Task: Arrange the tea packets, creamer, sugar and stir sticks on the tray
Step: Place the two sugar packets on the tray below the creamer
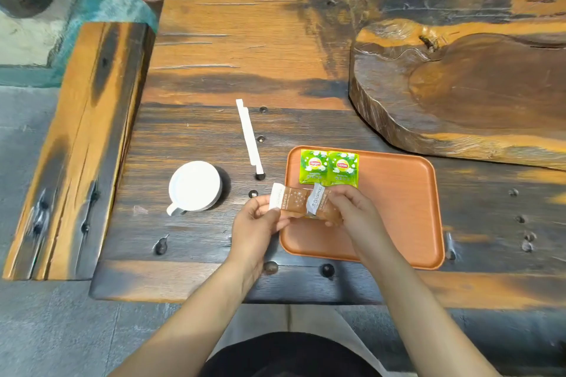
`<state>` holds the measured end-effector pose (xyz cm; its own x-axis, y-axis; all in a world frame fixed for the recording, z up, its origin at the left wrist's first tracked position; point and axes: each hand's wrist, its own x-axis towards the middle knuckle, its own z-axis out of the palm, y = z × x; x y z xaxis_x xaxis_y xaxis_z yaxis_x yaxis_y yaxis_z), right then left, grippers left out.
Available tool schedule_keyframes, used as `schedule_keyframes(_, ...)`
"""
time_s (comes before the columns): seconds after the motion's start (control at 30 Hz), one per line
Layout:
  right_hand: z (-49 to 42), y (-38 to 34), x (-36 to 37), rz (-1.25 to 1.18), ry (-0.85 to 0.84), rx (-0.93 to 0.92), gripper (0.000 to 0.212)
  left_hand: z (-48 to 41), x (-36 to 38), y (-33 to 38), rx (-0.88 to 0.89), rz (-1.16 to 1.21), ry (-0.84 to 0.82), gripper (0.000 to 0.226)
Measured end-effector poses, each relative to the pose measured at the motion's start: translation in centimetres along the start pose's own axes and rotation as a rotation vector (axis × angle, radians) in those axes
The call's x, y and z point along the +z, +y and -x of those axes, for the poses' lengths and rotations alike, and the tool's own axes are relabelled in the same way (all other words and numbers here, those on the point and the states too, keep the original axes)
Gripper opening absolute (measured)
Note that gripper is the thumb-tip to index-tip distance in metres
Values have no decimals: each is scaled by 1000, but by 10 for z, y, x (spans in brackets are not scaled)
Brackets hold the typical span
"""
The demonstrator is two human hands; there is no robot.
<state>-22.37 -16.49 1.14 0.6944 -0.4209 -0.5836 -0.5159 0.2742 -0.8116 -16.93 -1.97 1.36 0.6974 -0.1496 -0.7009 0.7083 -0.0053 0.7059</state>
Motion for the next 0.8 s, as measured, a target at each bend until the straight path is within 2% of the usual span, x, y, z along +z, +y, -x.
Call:
schedule_keyframes(0.13,9,17,-24,98,94,-18,22,4,17,-16,-81,-24,-138,21)
schedule_keyframes(0.23,16,33,-38,148,129,3,20,6,24,-29,-115,-46,-180,20)
schedule_keyframes(0.37,25,47,-46,156,43,32,11,12,31,-44,-171,-44,-181,19)
schedule_keyframes(0.53,21,64,-53,248,-20,28,24,16,37,-58,-203,-105,-149,19)
schedule_keyframes(0.63,16,72,-54,347,-29,27,27,15,34,-68,-99,-288,-79,21)
schedule_keyframes(0.8,7,77,-42,527,-47,-5,36,15,26,-74,232,-714,90,25)
